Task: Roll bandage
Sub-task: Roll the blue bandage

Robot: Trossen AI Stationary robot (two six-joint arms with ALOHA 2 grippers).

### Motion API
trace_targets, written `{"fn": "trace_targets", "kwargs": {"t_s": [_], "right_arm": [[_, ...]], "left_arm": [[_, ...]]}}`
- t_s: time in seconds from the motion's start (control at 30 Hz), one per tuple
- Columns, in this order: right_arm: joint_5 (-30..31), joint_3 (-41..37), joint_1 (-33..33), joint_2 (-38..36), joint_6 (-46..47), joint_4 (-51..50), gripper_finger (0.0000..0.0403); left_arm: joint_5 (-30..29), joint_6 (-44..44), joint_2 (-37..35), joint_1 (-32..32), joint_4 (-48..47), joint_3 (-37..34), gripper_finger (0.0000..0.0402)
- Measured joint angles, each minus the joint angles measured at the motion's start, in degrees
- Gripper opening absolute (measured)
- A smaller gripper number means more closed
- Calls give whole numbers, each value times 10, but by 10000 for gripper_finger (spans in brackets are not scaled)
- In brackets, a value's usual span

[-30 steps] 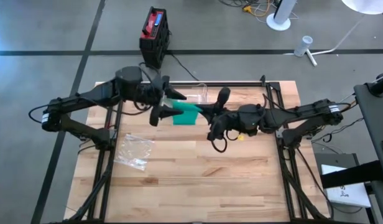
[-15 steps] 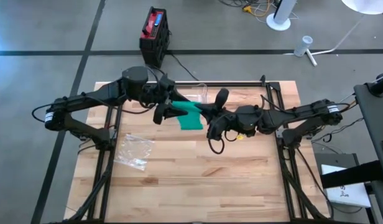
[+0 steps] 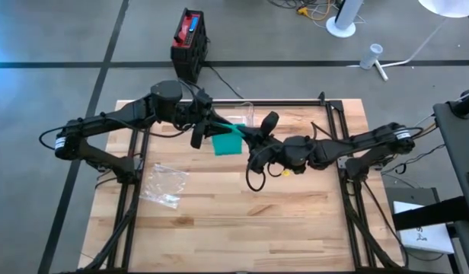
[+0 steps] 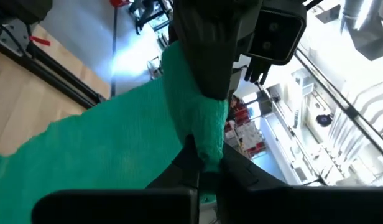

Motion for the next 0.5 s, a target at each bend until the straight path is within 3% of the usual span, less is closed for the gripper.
{"fn": "trace_targets", "kwargs": {"t_s": [0.2,0.5], "right_arm": [[9,0,10,1,27,0,11],[10,1,24,0,44,-11,6]], "left_arm": [[4,23,0,2,1,0,94],[18,159,-20,0,12,2,216]]}}
